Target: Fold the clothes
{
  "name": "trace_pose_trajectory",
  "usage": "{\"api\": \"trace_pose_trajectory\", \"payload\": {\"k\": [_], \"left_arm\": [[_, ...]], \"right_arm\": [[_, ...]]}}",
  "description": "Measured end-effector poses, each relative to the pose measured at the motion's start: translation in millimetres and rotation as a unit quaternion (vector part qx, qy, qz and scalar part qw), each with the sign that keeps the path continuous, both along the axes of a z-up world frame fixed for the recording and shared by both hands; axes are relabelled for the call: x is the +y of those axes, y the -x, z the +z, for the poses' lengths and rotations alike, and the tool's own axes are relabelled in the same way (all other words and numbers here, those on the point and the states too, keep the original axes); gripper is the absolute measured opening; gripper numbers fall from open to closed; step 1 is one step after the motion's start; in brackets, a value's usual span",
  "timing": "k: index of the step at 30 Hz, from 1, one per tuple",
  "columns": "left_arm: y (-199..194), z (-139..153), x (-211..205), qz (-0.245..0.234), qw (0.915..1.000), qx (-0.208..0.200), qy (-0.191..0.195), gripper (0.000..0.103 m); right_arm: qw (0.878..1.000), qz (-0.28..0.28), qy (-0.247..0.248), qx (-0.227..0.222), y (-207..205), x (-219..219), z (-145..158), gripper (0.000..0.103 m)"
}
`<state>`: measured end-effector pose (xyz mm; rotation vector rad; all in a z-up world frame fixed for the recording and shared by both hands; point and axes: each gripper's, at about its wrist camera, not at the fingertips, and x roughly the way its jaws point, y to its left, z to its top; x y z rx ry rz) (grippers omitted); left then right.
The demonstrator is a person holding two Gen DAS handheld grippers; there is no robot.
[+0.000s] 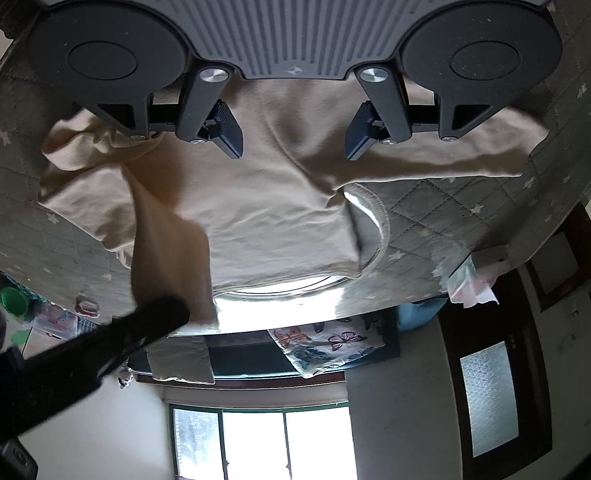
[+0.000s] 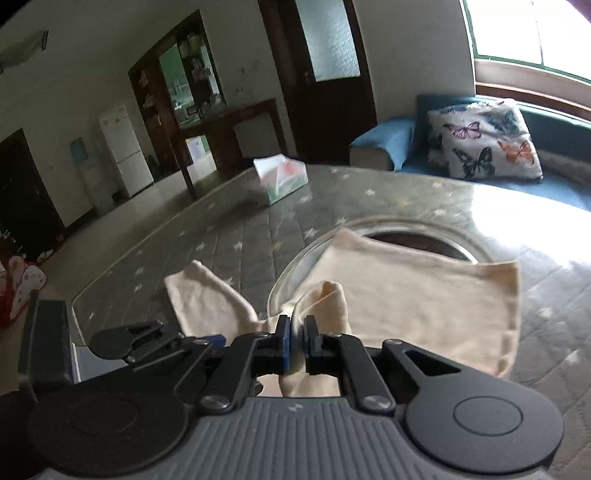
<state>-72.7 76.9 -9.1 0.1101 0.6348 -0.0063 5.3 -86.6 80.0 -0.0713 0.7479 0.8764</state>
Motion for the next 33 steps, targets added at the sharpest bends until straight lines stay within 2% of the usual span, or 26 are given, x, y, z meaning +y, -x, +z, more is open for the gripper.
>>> {"api": "trace_pose_trajectory", "payload": {"k": [5,10,17,19,22,23,27,33], "left_arm": [[4.6,4.6,1.5,0.004,1.0,-0.007,0.002,0.064],[10.8,11.8,3.2,0.005,0.9999,-0.015,0.004,0.064],[10.1,18.6,2.5,-0.001,0.9997,-0.024,0.006,0.063],[6.2,17.7,0.4,-0.007,0.9997,-0.022,0.006,0.059],[-1.5,13.0,-5.5,-0.02,0.9997,-0.009,0.008,0.042],[-4.0,11.2,-7.3,-0.024,0.9997,-0.005,0.009,0.034],[-11.0,7.4,-11.8,-0.038,0.9992,0.002,0.011,0.023],[-23.4,-0.3,-15.6,-0.055,0.9984,0.013,0.01,0.022]], "right_arm": [[1.0,0.003,0.005,0.002,1.4,-5.6,-0.1,0.011],[0.998,-0.016,0.054,-0.019,-3.7,-33.3,-0.8,0.011],[0.99,-0.032,0.139,0.002,-6.3,-71.5,-45.3,0.011],[0.988,-0.035,0.147,0.014,-5.9,-78.9,-59.0,0.011],[0.988,-0.038,0.149,0.025,-7.8,-83.9,-72.4,0.011],[0.988,-0.037,0.147,0.026,-8.5,-85.2,-73.3,0.011],[0.989,-0.039,0.139,0.01,-12.7,-84.2,-63.1,0.011],[0.991,-0.059,0.123,0.011,-40.2,-74.3,-68.0,0.011]]}}
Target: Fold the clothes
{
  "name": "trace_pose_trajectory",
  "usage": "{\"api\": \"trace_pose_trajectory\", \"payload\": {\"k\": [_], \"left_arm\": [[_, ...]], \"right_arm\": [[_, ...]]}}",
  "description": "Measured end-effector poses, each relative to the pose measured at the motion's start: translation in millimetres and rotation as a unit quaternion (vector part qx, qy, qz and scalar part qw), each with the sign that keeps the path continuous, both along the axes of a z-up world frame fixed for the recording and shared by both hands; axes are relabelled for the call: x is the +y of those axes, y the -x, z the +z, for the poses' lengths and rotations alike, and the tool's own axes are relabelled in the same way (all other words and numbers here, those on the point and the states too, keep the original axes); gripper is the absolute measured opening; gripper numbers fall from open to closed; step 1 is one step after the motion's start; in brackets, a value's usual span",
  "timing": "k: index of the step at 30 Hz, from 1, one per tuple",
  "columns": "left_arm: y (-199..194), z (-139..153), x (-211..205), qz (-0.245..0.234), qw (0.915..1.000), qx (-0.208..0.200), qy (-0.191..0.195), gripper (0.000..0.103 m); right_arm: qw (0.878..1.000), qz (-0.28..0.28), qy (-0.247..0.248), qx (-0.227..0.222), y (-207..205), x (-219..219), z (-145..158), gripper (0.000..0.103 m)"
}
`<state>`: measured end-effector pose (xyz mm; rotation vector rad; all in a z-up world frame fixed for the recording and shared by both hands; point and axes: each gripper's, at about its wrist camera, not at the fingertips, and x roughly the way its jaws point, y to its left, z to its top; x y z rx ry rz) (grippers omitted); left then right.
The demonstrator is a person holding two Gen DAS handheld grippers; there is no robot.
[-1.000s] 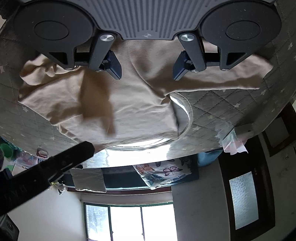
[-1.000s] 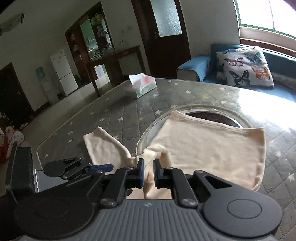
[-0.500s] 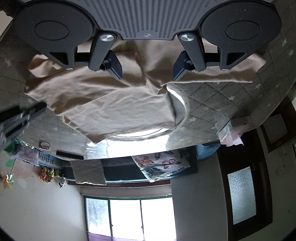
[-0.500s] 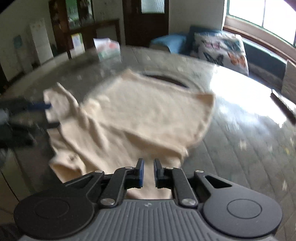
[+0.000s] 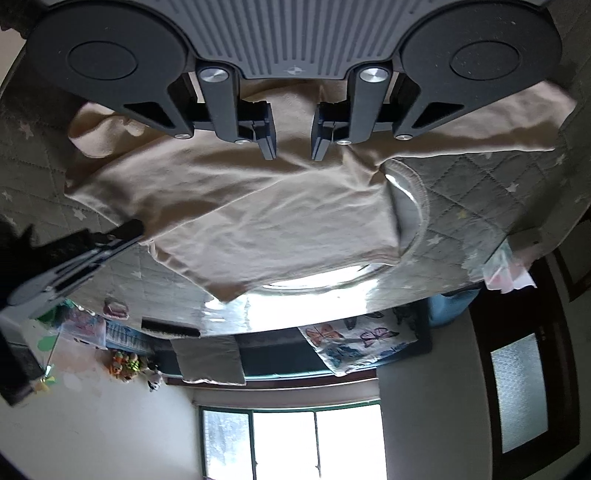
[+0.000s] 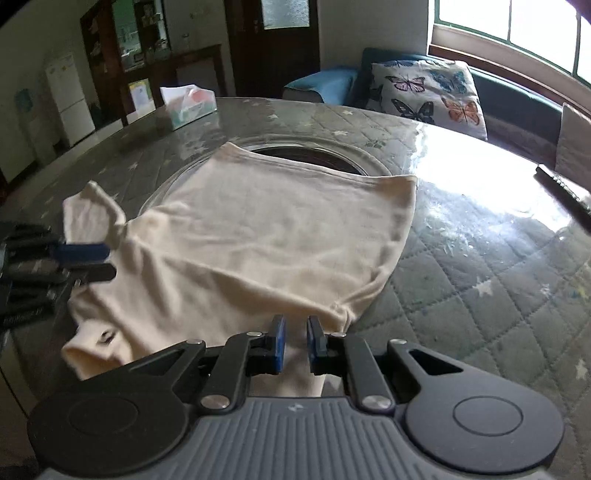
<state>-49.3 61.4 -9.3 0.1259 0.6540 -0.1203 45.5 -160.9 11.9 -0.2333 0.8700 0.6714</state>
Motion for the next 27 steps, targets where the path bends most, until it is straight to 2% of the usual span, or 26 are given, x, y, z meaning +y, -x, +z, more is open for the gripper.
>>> {"api": "trace_pose_trajectory", "payload": {"k": [3,8,14,17,22,27], "left_arm": [[-3.6,-6.9,3.0,0.003,0.9999,0.012,-0.005,0.02],[2.0,-5.5,9.4,0.003,0.9999,0.012,-0.001,0.02],[9.8,-4.7,26.4,0.025,0.9994,0.017,0.019,0.023],[16.1,0.1,37.0,0.042,0.9989,0.01,0.016,0.023],[23.7,7.8,68.2,0.092,0.9957,0.001,0.011,0.023],[26.0,9.9,110.9,0.173,0.9848,0.004,0.009,0.026]], "right_arm": [[1.0,-0.003,0.008,0.003,-8.2,5.5,-10.4,0.01],[1.0,0.01,0.022,-0.016,-4.0,14.8,-5.8,0.011],[0.997,0.066,0.017,-0.021,8.5,53.0,-4.6,0.011],[0.996,0.09,0.017,-0.025,13.1,77.4,-9.7,0.011],[0.992,0.118,0.017,-0.035,21.5,112.1,-16.0,0.011],[0.987,0.154,0.02,-0.049,37.3,136.7,-18.1,0.011]]}}
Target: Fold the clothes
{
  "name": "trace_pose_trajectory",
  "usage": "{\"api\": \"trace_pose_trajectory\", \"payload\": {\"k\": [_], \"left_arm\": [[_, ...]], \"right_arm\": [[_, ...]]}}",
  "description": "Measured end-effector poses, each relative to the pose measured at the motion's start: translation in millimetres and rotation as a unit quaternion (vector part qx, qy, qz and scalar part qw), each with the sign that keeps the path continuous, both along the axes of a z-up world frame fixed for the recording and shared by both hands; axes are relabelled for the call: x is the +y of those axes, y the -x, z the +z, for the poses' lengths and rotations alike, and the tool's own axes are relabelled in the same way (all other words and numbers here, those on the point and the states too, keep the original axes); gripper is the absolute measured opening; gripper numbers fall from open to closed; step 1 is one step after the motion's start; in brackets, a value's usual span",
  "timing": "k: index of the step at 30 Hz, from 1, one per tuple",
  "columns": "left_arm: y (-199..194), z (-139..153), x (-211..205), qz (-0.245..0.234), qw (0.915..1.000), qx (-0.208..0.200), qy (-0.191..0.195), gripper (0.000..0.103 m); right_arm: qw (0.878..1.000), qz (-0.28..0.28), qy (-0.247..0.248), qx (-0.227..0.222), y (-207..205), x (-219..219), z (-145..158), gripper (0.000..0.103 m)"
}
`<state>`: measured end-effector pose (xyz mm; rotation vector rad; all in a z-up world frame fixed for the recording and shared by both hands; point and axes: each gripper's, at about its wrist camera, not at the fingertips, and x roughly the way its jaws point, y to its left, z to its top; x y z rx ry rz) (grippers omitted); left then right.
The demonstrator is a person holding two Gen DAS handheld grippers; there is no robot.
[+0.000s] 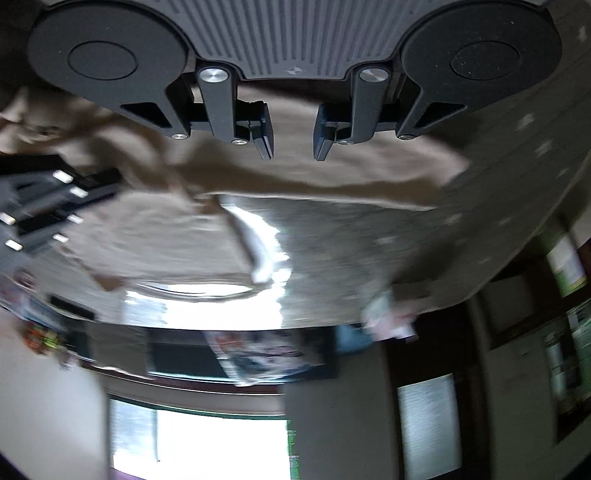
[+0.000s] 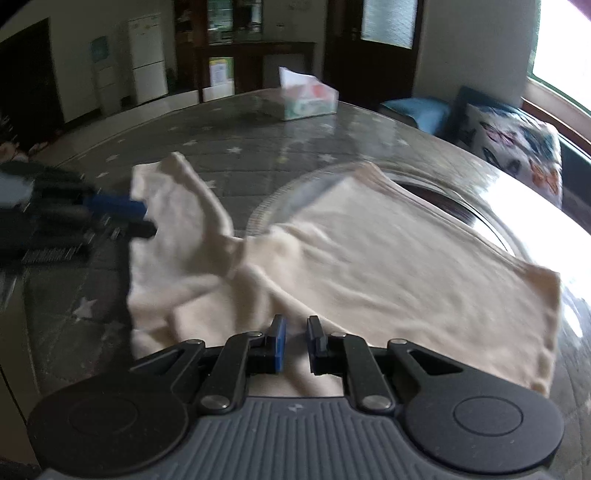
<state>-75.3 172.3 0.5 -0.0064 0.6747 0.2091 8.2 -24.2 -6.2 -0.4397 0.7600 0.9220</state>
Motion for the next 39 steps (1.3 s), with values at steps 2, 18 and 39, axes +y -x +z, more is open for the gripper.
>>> {"api": "trace_pose_trajectory", "payload": {"k": [2,18,39], "left_arm": [[0.9,1.1,15.7,0.032,0.9995,0.0,-0.001,0.03],[-20.7,-13.5,85.4,0.178,0.9837,0.018,0.013,0.041],[-16.4,83.7,-73.2,-0.086,0.9889,-0.109,0.053,0.005]], "right_arm": [[1.0,0.016,-0.001,0.001,7.5,3.9,2.6,0.011],[0.999,0.035,-0.021,-0.004,31.1,-12.7,19.5,0.018],[0.992,-0.112,-0.057,-0.006,12.9,-123.1,29.2,0.018]]}}
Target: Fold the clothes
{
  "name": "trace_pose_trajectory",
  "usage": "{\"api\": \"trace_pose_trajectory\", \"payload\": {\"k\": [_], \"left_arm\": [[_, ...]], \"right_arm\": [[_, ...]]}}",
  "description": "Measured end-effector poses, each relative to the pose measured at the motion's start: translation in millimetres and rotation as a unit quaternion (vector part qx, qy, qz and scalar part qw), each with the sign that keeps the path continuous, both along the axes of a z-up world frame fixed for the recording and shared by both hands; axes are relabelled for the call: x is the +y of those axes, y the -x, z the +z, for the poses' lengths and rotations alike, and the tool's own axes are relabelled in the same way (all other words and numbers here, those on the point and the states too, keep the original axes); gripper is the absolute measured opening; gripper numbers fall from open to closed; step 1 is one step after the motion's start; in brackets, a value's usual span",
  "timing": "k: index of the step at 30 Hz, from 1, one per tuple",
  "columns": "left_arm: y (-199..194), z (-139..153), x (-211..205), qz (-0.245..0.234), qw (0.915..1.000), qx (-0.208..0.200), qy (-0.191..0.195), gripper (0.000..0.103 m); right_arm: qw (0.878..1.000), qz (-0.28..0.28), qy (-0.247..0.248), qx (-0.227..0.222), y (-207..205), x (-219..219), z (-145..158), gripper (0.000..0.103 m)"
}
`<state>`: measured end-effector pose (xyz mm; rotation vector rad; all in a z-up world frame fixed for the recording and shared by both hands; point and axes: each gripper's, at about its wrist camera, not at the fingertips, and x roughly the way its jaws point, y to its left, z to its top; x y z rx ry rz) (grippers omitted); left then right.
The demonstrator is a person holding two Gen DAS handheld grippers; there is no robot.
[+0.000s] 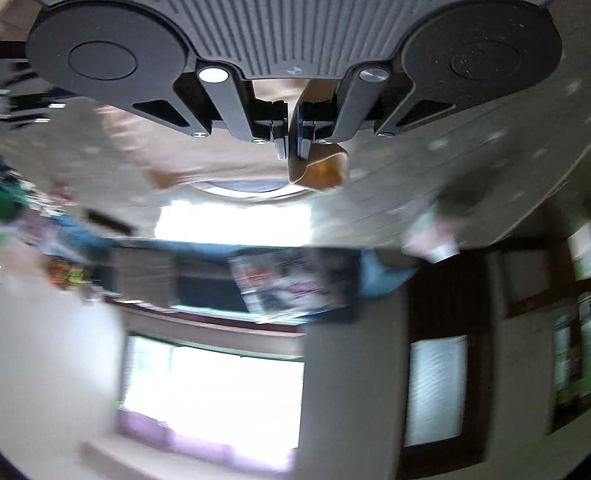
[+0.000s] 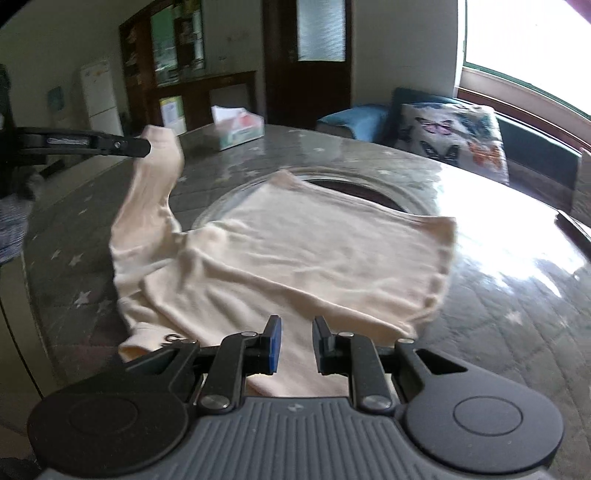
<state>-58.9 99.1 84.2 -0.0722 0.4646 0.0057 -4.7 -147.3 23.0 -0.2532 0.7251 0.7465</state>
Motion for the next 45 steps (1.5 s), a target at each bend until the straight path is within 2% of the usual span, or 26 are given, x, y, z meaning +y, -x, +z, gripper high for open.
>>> {"api": "trace_pose_trajectory", "payload": {"k": [4,9,13,16,18,25,30,32,34,35,42,45], "left_arm": [[-3.9,4.5,-45.3,-0.079,0.9968,-0.011,0.005,0.005],[-8.8,-10.4,-91.5,-0.169,0.9856,0.014,0.003,0.006],[-7.9,-26.3,-105.6,-0.202,0.9787,0.036,-0.013,0.01],[-2.3,-33.4,-107.9,-0.214,0.9757,0.04,-0.023,0.019],[0.5,-35.9,-98.3,-0.202,0.9782,0.038,-0.027,0.032],[4.6,-49.3,-36.4,-0.106,0.9916,0.057,-0.049,0.038],[9.7,-64.9,-6.2,-0.056,0.9931,0.087,-0.055,0.038],[9.1,-71.6,-1.9,-0.049,0.9924,0.098,-0.056,0.038],[8.3,-76.1,-1.9,-0.048,0.9917,0.103,-0.06,0.038],[8.1,-78.1,-2.1,-0.047,0.9914,0.105,-0.063,0.038],[-2.1,-85.7,-7.5,-0.052,0.9879,0.113,-0.092,0.037],[-4.9,-90.1,-7.4,-0.054,0.986,0.12,-0.103,0.036]], "right_arm": [[1.0,-0.026,-0.01,0.003,-3.1,-19.8,0.1,0.018],[0.999,-0.052,-0.012,0.01,-6.3,-36.1,-4.8,0.018],[0.997,-0.067,-0.017,0.019,-8.8,-45.1,-7.7,0.018],[0.996,-0.079,-0.025,0.028,-10.9,-51.5,-8.6,0.018],[0.995,-0.084,-0.032,0.035,-12.1,-54.5,-8.4,0.018],[0.995,-0.071,-0.048,0.053,-10.7,-49.4,-9.2,0.018],[0.995,-0.069,-0.036,0.067,-14.3,-36.0,-21.9,0.018],[0.995,-0.067,-0.029,0.066,-14.8,-31.3,-25.1,0.018],[0.996,-0.065,-0.022,0.061,-14.4,-27.7,-25.2,0.013],[0.996,-0.064,-0.018,0.056,-13.8,-26.1,-23.5,0.004],[0.997,-0.068,-0.025,0.01,-8.9,-24.0,-2.2,0.003],[0.997,-0.079,-0.014,0.013,-14.8,-23.6,-11.2,0.003]]}}
